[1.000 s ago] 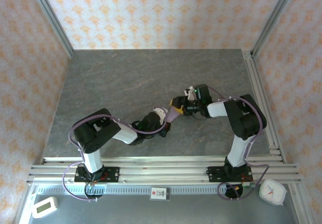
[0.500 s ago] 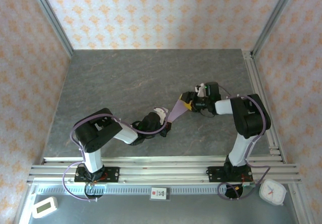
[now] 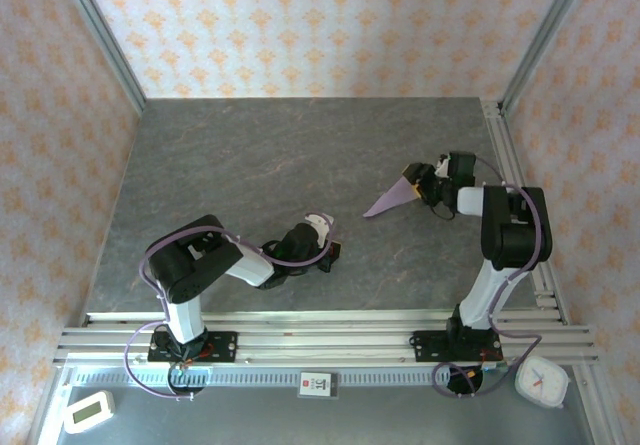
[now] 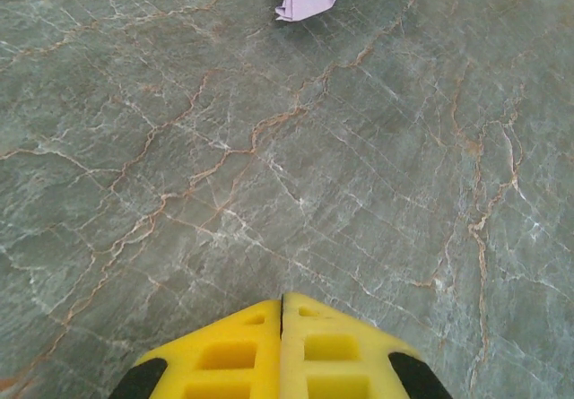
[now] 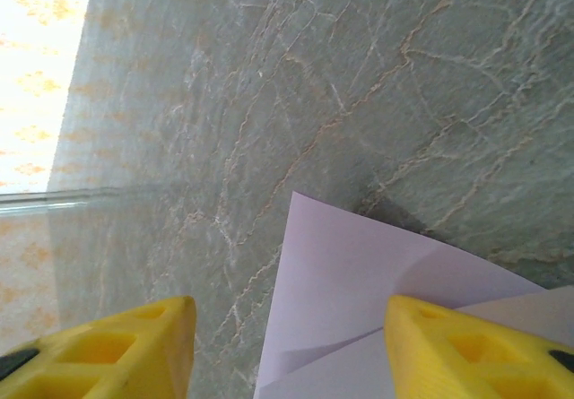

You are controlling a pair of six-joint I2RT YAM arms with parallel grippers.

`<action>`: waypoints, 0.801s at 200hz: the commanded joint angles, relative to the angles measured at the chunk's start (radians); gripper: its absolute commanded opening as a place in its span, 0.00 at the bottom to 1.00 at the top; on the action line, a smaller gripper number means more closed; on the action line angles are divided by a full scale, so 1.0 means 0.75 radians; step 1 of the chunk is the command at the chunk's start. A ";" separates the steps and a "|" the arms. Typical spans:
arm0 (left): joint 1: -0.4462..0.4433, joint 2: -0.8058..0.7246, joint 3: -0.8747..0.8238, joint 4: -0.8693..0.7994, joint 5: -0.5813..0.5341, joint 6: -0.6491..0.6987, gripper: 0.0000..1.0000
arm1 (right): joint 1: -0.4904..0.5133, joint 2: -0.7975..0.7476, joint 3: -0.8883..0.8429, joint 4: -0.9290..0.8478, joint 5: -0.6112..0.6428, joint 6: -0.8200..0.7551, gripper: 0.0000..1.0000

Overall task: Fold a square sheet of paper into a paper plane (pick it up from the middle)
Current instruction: Fold the wing for the fifth time at the center of the table.

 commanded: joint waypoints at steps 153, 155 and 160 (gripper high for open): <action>-0.003 -0.185 0.248 -0.560 0.058 0.041 0.00 | 0.713 -0.060 -0.431 0.347 0.086 0.280 0.50; -0.003 -0.180 0.248 -0.557 0.060 0.043 0.00 | 0.720 -0.060 -0.431 0.351 0.086 0.286 0.50; -0.003 -0.165 0.246 -0.552 0.064 0.042 0.00 | 0.727 -0.063 -0.433 0.365 0.085 0.296 0.50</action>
